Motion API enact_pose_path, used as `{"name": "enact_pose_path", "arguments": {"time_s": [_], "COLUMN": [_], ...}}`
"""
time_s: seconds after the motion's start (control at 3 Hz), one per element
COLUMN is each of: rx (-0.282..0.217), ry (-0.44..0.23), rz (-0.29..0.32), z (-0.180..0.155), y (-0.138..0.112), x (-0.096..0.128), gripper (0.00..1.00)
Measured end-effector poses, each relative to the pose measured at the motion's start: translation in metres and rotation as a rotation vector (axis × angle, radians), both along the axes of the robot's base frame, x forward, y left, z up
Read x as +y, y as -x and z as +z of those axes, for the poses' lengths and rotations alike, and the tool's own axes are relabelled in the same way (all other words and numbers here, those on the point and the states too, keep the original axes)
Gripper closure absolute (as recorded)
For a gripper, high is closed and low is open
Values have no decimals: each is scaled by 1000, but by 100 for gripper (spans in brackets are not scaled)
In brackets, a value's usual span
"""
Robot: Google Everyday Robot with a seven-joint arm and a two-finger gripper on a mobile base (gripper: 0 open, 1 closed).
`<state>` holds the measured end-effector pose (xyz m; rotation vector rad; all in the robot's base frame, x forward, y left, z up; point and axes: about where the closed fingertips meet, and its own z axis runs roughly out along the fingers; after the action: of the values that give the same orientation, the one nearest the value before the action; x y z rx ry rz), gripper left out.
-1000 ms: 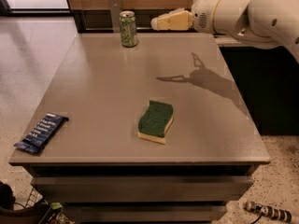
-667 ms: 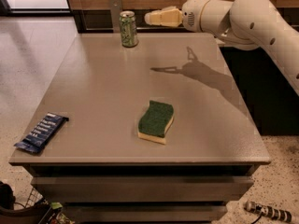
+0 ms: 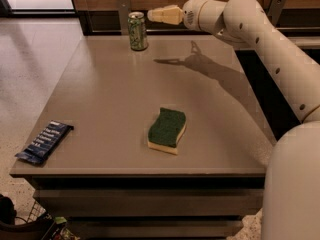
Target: Move green can near rxbar blueberry
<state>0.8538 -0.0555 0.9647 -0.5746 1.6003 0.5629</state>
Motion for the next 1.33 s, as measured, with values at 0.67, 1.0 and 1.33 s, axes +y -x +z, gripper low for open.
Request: {"name": "enact_pose_path", "arguments": {"time_s": [0.67, 1.0, 1.33], "rx": [94, 94, 89], "ry": [15, -5, 1], "rz": [63, 105, 135], "z": [-46, -58, -64], "y": [-35, -45, -48], "x": [41, 67, 84], "gripper": [0, 0, 0]}}
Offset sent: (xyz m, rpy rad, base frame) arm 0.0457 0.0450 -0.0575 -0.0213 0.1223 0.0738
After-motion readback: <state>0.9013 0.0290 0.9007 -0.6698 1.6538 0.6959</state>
